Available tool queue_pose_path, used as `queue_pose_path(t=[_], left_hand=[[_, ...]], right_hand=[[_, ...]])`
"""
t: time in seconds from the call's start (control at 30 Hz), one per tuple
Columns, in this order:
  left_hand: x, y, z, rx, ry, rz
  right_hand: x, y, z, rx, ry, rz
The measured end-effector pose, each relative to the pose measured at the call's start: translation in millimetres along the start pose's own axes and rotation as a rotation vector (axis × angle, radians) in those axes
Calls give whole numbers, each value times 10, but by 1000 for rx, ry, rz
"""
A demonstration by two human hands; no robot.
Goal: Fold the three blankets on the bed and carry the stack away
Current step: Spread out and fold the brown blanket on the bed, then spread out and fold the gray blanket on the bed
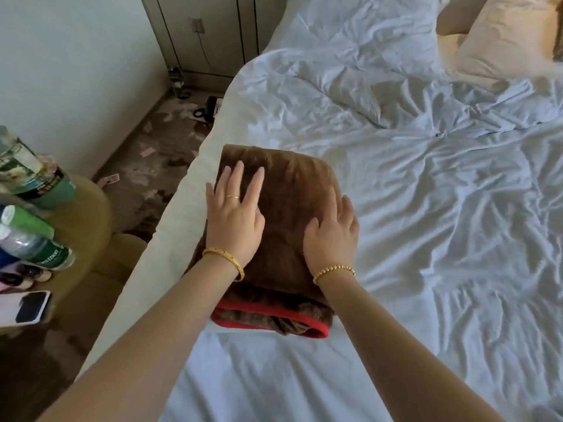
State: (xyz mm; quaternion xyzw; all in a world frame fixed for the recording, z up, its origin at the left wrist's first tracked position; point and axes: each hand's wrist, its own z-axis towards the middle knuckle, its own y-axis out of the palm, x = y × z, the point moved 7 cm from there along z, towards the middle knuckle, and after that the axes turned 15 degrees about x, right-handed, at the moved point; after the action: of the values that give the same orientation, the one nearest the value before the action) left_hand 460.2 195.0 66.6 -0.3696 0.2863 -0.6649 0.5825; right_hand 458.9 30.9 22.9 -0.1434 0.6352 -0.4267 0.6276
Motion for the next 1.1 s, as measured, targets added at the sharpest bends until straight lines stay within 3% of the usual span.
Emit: queue_pose_path(t=[0.07,0.17,0.47,0.63,0.87,1.03,1.1], left_hand=[[103,225,43,-100,41,-36],[-105,779,-309,-409,-197,-12],[-193,1434,-601,-321,-244,48],[-245,1664,-524,-372,-272,96],[-164,1364,-497,-562,-279,160],[154,659,-687,-689,-276,212],[413,341,-767,-732,-253,249]], right_hand=[[-214,153,-44,-32,-190,-115],[-71,489,-179,-153,-285,-309],[347,1032,-89,-111,-290,-350],[393,1233,90,-141,-289,-322],[347,972,-73,-309,-297,-247],[686,169,-400,-521,-195,-257],[786,-275,-522,-521,-190,-287]])
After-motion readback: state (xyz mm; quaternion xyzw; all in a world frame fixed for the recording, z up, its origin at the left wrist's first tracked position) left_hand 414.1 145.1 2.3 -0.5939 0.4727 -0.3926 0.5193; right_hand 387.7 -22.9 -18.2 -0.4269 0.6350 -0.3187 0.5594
